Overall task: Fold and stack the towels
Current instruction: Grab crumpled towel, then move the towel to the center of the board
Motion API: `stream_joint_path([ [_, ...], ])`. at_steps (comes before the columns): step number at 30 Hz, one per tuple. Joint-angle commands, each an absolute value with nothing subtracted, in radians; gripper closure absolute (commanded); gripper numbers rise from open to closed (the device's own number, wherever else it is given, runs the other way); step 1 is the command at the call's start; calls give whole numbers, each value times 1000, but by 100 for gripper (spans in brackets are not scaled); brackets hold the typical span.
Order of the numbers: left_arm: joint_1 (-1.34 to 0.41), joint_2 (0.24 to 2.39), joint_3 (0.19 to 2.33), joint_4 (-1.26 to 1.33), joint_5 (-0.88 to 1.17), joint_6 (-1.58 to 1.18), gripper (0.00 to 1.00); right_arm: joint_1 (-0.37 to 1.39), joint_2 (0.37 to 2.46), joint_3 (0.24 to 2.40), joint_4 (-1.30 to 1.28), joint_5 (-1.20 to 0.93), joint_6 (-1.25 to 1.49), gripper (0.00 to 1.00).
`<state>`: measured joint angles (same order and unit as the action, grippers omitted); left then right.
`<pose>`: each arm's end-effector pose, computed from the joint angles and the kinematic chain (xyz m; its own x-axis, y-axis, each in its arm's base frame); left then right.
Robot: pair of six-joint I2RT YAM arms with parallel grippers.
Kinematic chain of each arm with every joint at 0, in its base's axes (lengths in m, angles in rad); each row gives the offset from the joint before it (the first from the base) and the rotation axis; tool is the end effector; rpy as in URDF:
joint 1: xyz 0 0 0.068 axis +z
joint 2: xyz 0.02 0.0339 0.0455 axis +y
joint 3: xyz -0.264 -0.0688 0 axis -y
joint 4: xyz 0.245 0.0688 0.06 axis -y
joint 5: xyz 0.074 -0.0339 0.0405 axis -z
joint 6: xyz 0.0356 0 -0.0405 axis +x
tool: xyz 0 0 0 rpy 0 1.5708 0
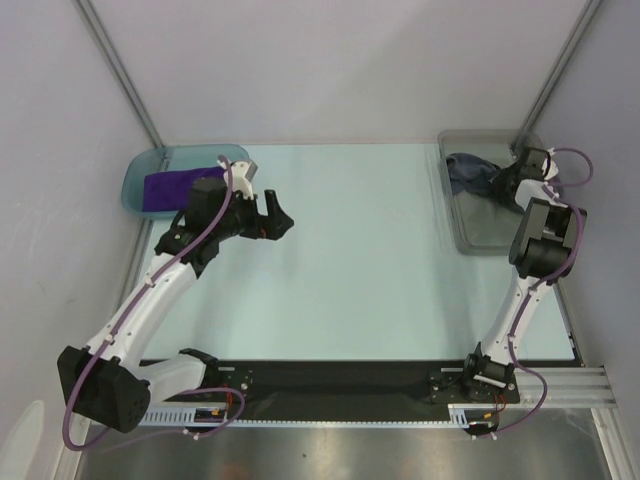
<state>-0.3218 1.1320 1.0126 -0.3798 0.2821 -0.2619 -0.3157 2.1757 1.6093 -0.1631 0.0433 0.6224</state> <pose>0.2371 -0.0895 0.3311 -0.5773 -0.0697 -0.8135 0.3998 0.8446 -0.3560 0.4660 -0.1538 0.1768 -0.3160 0.7159 -0.6225 0.6463 0.6428 0.4112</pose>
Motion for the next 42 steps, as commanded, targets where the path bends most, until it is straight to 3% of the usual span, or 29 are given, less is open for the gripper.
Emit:
stream_joint_path([
  [1, -314, 1106, 1020, -325, 327, -258, 3, -331, 2209, 1686, -63, 8, 634, 53],
  [2, -313, 1103, 1019, -325, 328, -255, 10, -343, 2227, 1700, -60, -32, 629, 76],
  [5, -310, 1095, 1012, -318, 333, -250, 13, -362, 2214, 1741, -78, -87, 609, 100],
  [15, -301, 1069, 1002, -305, 305, -252, 12, -304, 1798, 1805, -126, -336, 488, 100],
  [22, -284, 1051, 994, -295, 296, -258, 13, -63, 1384, 1799, -340, -281, 325, 100],
  [28, -285, 1052, 1005, -325, 266, -259, 12, 118, 1204, 1695, -370, -340, 385, 100],
  [34, -285, 1006, 1002, -399, 181, -293, 12, 291, 994, 1222, -272, -400, 491, 100],
  [38, -285, 994, 988, -488, 100, -299, 12, 460, 911, 837, -219, -318, 548, 95],
  [41, -285, 989, 956, -492, 121, -307, 12, 591, 897, 669, -230, -259, 575, 88],
  [42, -284, 999, 947, -486, 130, -311, 13, 627, 897, 654, -242, -223, 574, 79],
])
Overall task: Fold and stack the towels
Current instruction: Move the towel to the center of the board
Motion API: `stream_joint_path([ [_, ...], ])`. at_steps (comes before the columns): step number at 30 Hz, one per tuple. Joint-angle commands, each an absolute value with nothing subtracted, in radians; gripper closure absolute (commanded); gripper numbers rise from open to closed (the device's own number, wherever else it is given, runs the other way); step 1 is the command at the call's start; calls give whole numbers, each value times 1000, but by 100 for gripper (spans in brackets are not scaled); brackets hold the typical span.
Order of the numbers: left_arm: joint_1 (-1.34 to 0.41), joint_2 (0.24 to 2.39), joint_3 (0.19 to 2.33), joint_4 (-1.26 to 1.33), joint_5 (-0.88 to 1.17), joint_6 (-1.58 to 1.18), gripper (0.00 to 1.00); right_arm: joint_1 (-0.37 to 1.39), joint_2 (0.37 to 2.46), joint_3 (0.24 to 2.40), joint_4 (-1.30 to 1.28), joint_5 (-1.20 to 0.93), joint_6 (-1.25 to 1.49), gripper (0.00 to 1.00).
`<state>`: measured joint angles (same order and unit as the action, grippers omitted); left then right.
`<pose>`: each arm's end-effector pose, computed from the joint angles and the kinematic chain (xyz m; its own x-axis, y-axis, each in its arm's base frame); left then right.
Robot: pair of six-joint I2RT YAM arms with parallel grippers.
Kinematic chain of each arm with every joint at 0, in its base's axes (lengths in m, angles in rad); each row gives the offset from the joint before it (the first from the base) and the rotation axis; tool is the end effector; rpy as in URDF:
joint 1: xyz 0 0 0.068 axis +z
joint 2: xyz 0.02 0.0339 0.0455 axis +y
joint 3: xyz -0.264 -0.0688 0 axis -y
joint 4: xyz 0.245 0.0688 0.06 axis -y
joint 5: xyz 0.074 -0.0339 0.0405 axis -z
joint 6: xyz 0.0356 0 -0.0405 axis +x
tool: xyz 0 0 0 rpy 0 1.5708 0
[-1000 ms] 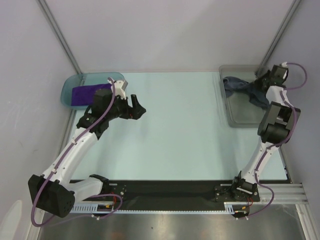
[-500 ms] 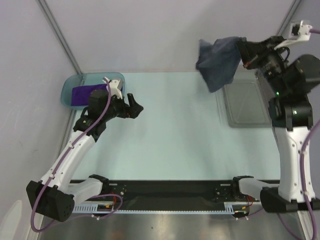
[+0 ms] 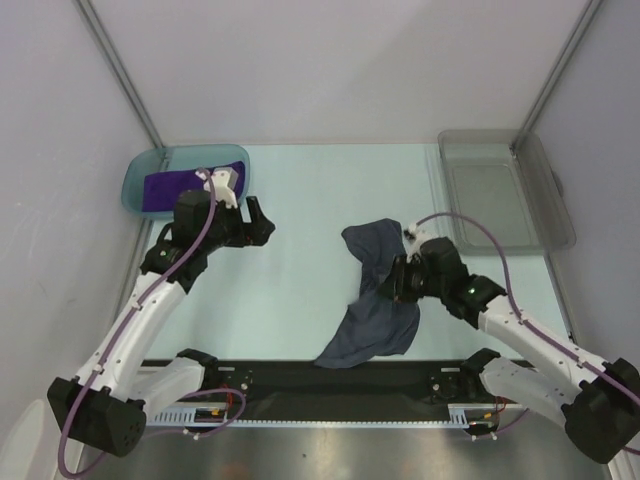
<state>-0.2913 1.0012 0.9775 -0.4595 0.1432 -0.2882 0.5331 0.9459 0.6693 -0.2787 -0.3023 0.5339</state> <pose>0.2100 -0.0683 0.3392 -0.5419 -0.1312 -0.8301 0.2621 0.9121 -0.3153 0.1749 0.1155 0.2615 -0.7486 0.1223 -0.6516 -0.3741 0.7334 0.5675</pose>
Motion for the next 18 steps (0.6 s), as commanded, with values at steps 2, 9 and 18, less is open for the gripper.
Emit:
stream_joint_path([
  [2, -285, 1014, 919, -450, 176, -325, 14, 684, 894, 650, -297, -193, 558, 67],
  [9, -331, 1230, 942, -302, 310, -422, 21, 561, 1061, 842, -402, 0, 411, 35],
  [18, -416, 1540, 1072, -189, 313, -466, 25, 285, 1579, 1130, -301, -118, 330, 47],
])
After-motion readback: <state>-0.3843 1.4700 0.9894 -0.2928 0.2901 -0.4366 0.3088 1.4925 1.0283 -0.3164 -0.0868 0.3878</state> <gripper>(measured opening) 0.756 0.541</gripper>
